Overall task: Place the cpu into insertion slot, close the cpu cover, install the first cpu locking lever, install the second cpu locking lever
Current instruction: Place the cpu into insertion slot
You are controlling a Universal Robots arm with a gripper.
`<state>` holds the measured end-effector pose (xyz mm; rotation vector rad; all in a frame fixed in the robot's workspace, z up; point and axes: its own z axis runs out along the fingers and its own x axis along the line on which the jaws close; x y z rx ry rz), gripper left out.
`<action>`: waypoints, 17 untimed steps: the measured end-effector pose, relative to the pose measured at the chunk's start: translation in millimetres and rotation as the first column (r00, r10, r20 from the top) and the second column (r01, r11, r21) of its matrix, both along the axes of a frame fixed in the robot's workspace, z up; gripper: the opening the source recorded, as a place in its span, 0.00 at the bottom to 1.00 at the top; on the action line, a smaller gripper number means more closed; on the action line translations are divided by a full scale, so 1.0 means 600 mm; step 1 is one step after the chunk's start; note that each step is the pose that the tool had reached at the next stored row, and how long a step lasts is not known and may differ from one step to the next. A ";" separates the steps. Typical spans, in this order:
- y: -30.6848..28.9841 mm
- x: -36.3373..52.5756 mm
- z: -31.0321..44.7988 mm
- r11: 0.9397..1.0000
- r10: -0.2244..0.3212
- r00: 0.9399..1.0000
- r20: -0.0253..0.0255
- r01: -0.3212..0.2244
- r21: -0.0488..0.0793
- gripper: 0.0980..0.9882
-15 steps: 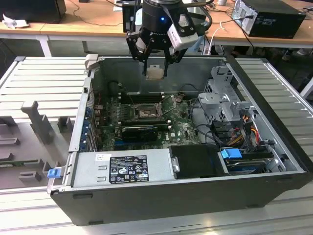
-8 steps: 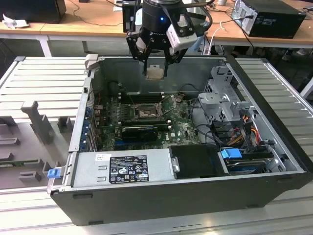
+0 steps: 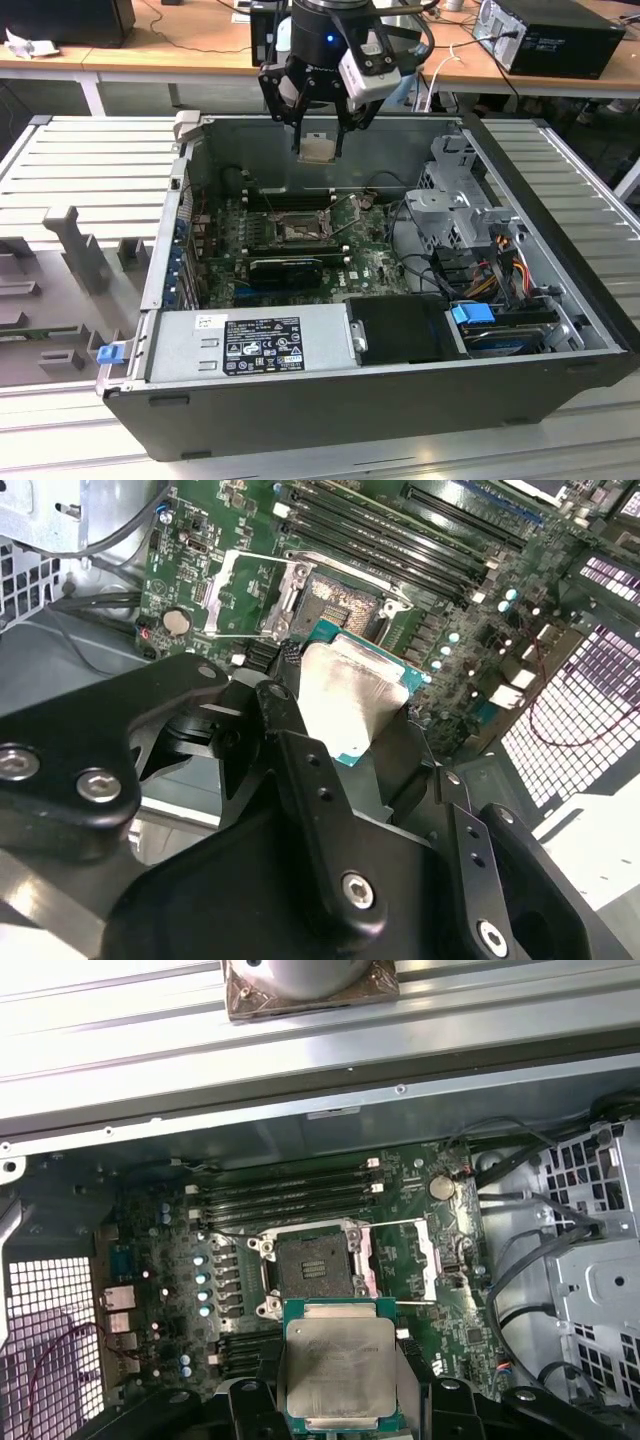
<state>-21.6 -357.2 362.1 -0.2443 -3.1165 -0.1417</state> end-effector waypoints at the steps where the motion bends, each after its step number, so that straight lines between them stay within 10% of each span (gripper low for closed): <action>1: 0.0000 0.000 0.000 1.000 -0.003 1.000 0.000 0.003 0.000 0.48; 17: 0.0000 0.000 0.000 0.999 -0.051 0.999 0.000 0.051 0.000 0.48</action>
